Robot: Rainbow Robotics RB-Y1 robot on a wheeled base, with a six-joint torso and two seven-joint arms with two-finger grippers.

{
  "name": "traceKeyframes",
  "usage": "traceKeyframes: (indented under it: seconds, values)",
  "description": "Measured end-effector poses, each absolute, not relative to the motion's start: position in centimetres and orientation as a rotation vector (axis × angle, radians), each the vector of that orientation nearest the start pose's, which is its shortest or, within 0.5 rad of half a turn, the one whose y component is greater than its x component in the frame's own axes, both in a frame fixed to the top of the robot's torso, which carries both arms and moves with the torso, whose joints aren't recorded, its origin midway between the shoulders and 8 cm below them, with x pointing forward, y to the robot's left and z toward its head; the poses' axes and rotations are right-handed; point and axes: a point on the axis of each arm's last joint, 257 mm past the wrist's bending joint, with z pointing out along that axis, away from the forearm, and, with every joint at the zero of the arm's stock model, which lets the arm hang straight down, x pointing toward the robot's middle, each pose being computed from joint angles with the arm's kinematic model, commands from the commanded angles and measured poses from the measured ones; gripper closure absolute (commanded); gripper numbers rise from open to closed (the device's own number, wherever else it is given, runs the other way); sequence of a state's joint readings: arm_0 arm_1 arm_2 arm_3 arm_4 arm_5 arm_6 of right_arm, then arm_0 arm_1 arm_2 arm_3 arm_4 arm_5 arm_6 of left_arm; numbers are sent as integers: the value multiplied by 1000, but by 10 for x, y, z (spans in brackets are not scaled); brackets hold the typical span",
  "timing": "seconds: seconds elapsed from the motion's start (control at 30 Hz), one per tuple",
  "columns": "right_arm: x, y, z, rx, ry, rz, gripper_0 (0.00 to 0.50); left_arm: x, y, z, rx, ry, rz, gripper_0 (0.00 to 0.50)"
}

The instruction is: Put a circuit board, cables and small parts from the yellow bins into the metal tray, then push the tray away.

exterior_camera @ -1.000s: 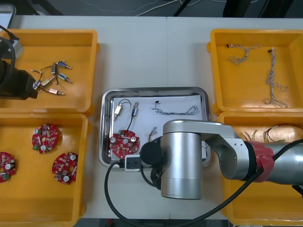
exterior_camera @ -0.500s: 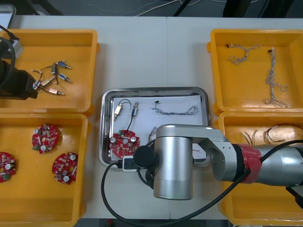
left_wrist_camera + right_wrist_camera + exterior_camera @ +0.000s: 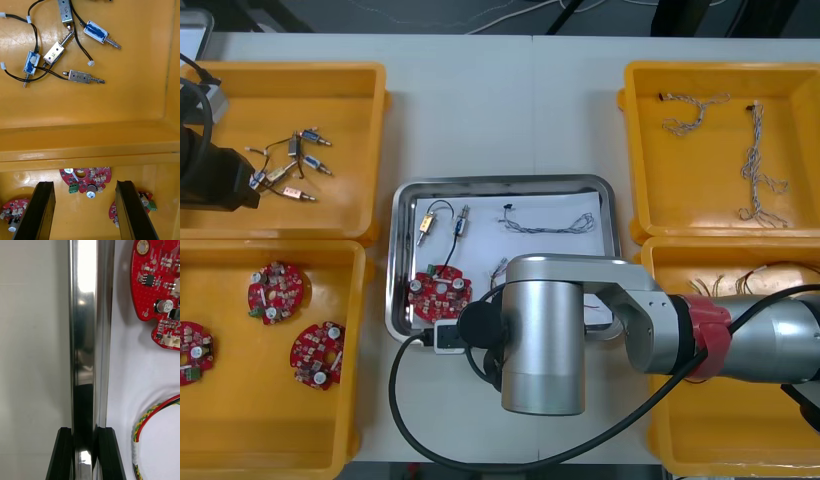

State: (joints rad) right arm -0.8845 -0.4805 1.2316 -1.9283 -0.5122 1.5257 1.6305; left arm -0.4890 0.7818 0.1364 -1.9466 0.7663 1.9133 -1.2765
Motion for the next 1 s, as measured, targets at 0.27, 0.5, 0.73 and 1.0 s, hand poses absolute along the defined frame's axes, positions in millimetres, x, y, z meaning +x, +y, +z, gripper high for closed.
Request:
traceKeyframes:
  seconds: [0.27, 0.5, 0.73, 1.0]
  values:
    - [388, -5, -290, -1947, 1841, -407, 500, 450, 350, -127, 22, 2648, 39, 30]
    - [407, -6, -273, -1919, 1800, -436, 500, 450, 350, -127, 22, 2648, 39, 30]
    - [423, -9, -260, -1894, 1773, -461, 500, 450, 350, -127, 22, 2648, 39, 29]
    - [460, -17, -249, -1833, 1785, -519, 500, 450, 350, -127, 22, 2648, 39, 29]
